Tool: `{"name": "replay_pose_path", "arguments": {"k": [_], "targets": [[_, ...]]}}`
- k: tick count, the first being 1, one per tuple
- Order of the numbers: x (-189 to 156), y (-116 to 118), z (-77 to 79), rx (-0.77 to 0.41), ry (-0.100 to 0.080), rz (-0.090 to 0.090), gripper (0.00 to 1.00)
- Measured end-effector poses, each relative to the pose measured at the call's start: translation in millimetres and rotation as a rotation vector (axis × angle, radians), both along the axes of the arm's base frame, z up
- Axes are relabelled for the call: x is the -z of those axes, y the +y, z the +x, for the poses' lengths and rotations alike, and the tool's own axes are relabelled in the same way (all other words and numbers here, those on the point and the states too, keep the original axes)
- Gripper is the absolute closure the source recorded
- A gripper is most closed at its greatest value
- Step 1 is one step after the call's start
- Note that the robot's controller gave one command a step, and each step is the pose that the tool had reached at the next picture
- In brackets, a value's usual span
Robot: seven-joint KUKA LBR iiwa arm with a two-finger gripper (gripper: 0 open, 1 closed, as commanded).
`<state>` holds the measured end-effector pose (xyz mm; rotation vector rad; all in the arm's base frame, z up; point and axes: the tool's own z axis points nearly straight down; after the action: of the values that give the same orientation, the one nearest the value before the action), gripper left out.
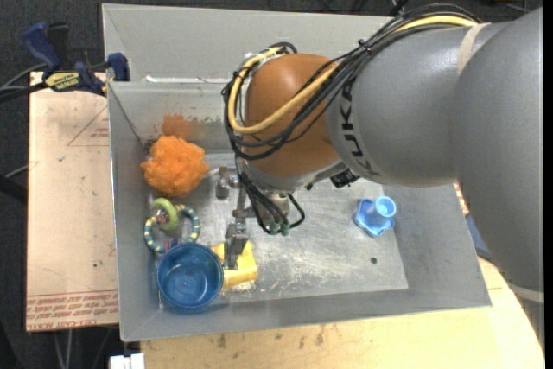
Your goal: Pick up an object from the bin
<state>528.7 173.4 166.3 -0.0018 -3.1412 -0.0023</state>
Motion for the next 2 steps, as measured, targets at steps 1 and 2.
{"name": "replay_pose_path", "arguments": {"k": [1, 2], "targets": [[0, 0, 0.0, 0.000, 0.000, 0.000, 0.00], [25, -5, 1.2, -0.076, -0.007, 0.001, 0.00]]}}
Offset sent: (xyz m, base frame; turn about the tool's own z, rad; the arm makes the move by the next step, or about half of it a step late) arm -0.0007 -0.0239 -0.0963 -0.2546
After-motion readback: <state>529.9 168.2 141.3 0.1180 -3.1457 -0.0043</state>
